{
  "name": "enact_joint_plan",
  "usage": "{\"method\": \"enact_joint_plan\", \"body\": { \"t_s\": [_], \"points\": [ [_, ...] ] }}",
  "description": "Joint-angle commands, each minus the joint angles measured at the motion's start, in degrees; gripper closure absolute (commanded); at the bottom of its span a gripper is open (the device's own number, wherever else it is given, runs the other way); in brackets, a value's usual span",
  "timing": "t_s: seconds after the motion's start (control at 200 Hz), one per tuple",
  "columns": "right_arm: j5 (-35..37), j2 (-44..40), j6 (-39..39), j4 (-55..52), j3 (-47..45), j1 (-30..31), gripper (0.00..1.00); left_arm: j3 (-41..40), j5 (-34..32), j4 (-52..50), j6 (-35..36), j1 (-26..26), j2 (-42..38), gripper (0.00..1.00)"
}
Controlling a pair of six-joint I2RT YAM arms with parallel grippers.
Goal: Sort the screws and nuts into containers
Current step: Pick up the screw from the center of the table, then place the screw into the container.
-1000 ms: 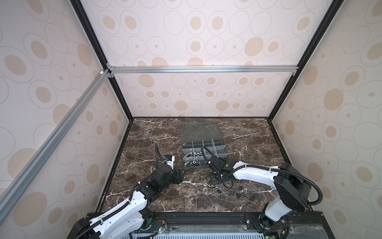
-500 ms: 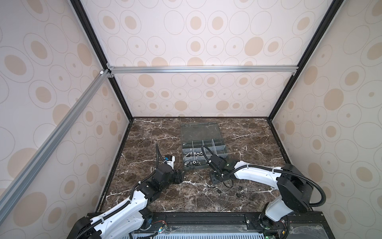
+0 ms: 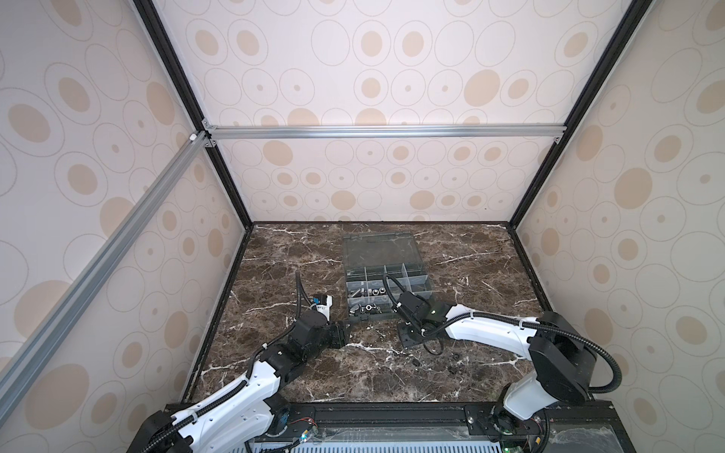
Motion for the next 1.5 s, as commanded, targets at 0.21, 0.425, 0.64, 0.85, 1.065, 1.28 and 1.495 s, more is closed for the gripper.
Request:
{"method": "enact_joint_plan", "body": {
  "t_s": [0.21,0.425,0.64,0.85,1.065,1.28,1.495],
  "points": [
    [1.4,-0.4,-1.9,-1.6,3.7,-0.4,0.92,1.6,0.4,2.2,-0.9,-0.5,1.5,0.36],
    [0.7,0.8,-4.5,-1.4,7.0,-2.6,0.92,2.3,0.5,2.9,-0.9,-1.4,2.7,0.36],
    [-0.6,2.8,-7.7,-1.5,11.3,-6.2,0.92,3.0,-0.4,3.3,-1.1,-3.2,3.8,0.36],
    [-3.0,5.6,-9.3,-0.9,16.0,-10.5,0.92,3.5,-1.3,3.9,-1.4,-4.7,3.9,0.36],
    [-3.3,10.5,-12.0,-2.9,23.7,-12.8,0.92,3.4,-1.1,4.7,-1.1,-5.1,4.5,0.36],
    [-3.6,16.2,-13.3,-4.1,29.0,-14.2,0.92,3.8,-1.6,4.4,-1.1,-5.6,4.5,0.36],
    [-4.0,19.4,-13.2,-4.0,30.5,-16.2,0.92,2.9,-2.1,4.4,-1.5,-5.9,3.2,0.36]
  ]
}}
